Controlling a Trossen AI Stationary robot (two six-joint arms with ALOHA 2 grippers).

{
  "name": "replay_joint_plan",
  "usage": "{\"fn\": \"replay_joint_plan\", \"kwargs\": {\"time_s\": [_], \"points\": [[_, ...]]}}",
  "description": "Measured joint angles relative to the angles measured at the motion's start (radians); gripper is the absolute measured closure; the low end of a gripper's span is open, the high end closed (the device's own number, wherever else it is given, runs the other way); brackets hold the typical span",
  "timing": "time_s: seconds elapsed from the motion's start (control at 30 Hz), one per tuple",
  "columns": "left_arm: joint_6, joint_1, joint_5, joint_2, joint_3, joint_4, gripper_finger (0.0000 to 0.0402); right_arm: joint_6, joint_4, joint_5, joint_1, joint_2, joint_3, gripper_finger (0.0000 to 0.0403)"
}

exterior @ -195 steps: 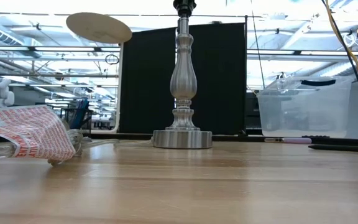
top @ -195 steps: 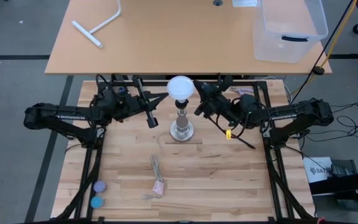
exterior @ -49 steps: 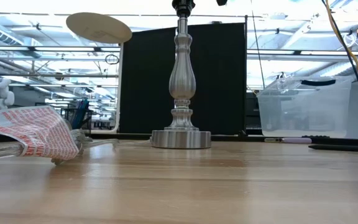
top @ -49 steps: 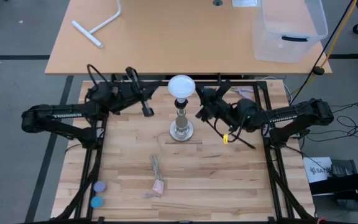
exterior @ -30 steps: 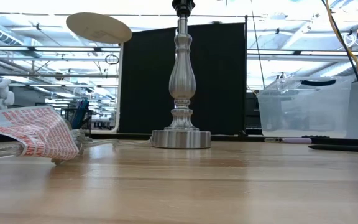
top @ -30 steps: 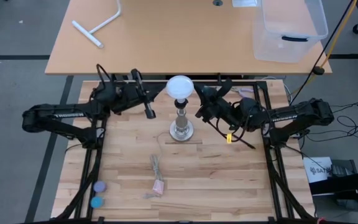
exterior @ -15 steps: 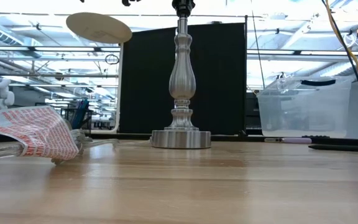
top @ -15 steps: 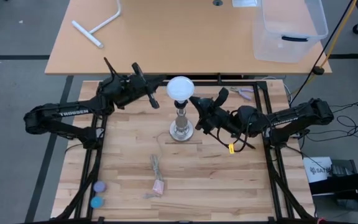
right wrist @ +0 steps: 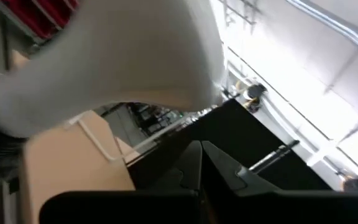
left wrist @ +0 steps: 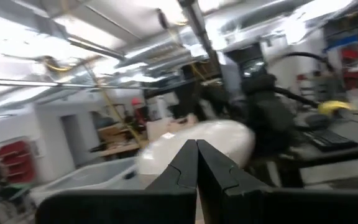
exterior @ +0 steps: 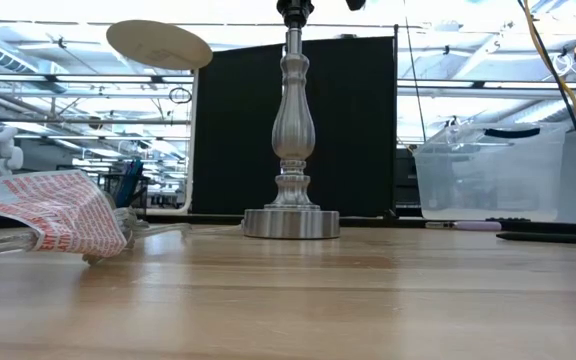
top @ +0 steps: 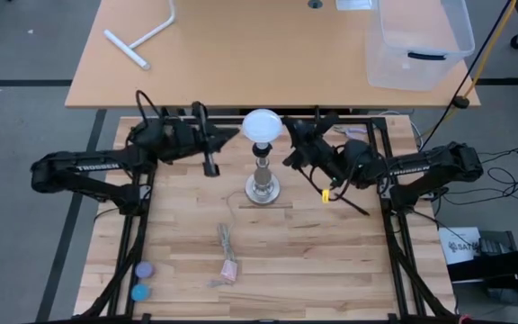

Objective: Screw lightbulb
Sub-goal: Insert the lightbulb into the lamp

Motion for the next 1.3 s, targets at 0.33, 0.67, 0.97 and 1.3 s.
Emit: {"fn": "replay_joint_plan", "kwargs": {"time_s": [0.33,0.67,0.97,1.3], "points": [[0.000,-0.025,-0.020,0.046,0.000,0.010,0.0401,-0.044,0.039,-0.112,-0.017,0.000,0.000,0.0403],[-0.044,0.035,-0.044,0.048,0.000,-0.001,0.0401,-0.043,0.023,-0.096,0.022,-0.003,0.000,0.0403],[-0.144,0.121,-0.038,0.052,0.000,-0.083,0.0401,-0.034,0.004,-0.141,0.100,0.000,0.000,0.0403],[-0.154,0.151,-0.042,0.036,0.000,-0.033,0.0401,0.082,-0.119,-0.127,0.104,0.001,0.000,0.0403]]}}
